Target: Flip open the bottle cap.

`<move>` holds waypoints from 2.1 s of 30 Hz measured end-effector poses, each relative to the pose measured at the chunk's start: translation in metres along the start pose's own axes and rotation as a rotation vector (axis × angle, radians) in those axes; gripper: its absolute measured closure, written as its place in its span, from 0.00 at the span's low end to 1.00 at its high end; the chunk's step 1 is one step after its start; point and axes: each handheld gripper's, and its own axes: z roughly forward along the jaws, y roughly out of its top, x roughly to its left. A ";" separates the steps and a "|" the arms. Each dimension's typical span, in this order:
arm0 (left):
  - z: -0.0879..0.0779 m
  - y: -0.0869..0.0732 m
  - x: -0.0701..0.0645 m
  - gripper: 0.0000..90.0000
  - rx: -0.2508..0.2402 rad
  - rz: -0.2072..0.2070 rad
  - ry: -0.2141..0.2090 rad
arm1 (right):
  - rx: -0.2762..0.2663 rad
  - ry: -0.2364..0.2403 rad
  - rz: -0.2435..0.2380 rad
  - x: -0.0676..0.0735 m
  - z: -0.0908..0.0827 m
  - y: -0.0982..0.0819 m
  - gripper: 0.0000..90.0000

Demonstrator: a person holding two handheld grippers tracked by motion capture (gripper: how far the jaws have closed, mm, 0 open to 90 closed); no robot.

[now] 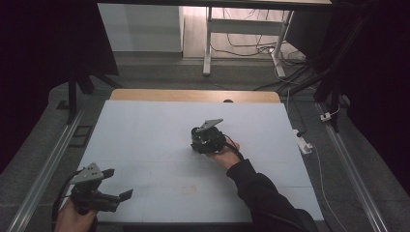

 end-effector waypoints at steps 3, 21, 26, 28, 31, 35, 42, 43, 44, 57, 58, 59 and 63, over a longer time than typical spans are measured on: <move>0.005 0.004 0.000 0.00 0.002 0.009 -0.004 | -0.001 0.000 -0.001 0.000 0.000 0.000 0.59; 0.043 0.039 0.003 0.00 0.025 0.043 -0.056 | -0.002 0.001 -0.006 0.000 0.000 0.000 0.59; 0.051 0.052 0.005 0.00 0.004 0.046 -0.061 | -0.002 0.003 -0.008 -0.001 0.000 0.000 0.59; 0.055 0.058 0.004 0.00 0.008 0.059 -0.059 | -0.002 0.003 -0.009 -0.001 0.000 -0.001 0.59; 0.064 0.065 0.001 0.00 0.021 0.081 -0.061 | -0.002 0.003 -0.009 -0.001 0.000 0.000 0.59; 0.075 0.073 -0.004 0.00 0.041 0.122 -0.053 | -0.002 0.004 -0.010 -0.001 0.000 0.000 0.59; 0.092 0.089 -0.005 0.00 0.032 0.144 -0.087 | 0.000 0.003 -0.011 -0.001 0.000 0.000 0.59; 0.094 0.091 -0.005 0.00 0.031 0.148 -0.092 | 0.000 0.004 -0.011 -0.001 0.000 0.000 0.59; 0.097 0.093 -0.005 0.00 0.030 0.150 -0.099 | 0.000 0.004 -0.011 -0.001 0.000 0.000 0.59; 0.130 0.116 -0.005 0.00 0.035 0.187 -0.140 | 0.000 0.007 -0.016 -0.001 0.000 0.000 0.59; 0.133 0.118 -0.006 0.00 0.034 0.194 -0.140 | -0.001 0.006 -0.016 -0.001 0.000 0.000 0.59; 0.136 0.120 -0.007 0.00 0.035 0.200 -0.141 | 0.000 0.007 -0.015 -0.001 0.000 0.000 0.59; 0.148 0.126 -0.009 0.00 0.034 0.214 -0.157 | -0.001 0.007 -0.016 -0.001 0.000 0.000 0.59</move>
